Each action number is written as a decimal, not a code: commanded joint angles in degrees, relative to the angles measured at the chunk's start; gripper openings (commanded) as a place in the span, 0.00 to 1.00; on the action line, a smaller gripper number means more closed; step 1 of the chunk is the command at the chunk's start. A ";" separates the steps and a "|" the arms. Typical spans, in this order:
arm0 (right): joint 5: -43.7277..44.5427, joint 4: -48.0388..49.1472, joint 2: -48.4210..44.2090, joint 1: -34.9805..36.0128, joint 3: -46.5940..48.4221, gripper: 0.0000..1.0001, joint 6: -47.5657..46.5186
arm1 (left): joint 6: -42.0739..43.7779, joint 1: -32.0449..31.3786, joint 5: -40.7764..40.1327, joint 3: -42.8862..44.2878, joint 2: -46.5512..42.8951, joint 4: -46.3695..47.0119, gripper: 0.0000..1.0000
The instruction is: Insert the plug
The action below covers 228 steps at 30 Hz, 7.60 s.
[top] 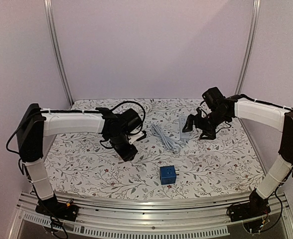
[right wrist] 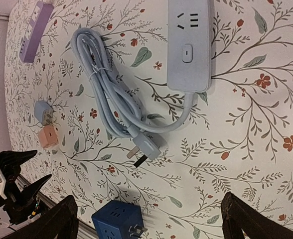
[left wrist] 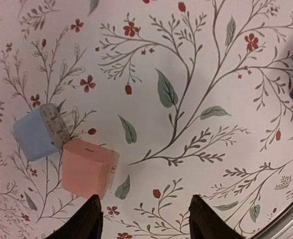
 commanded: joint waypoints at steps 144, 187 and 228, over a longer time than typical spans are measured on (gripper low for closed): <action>-25.41 7.85 6.62 18.44 11.77 0.48 8.69 | -5.70 -6.69 14.45 -4.70 -18.56 20.84 0.00; -16.61 0.52 5.08 18.40 11.81 0.00 2.89 | -2.01 -10.75 5.54 -3.37 -20.03 20.02 0.99; 11.22 -7.09 9.19 1.92 38.52 0.00 -4.28 | -19.33 0.93 -16.58 -3.84 -34.88 12.28 0.99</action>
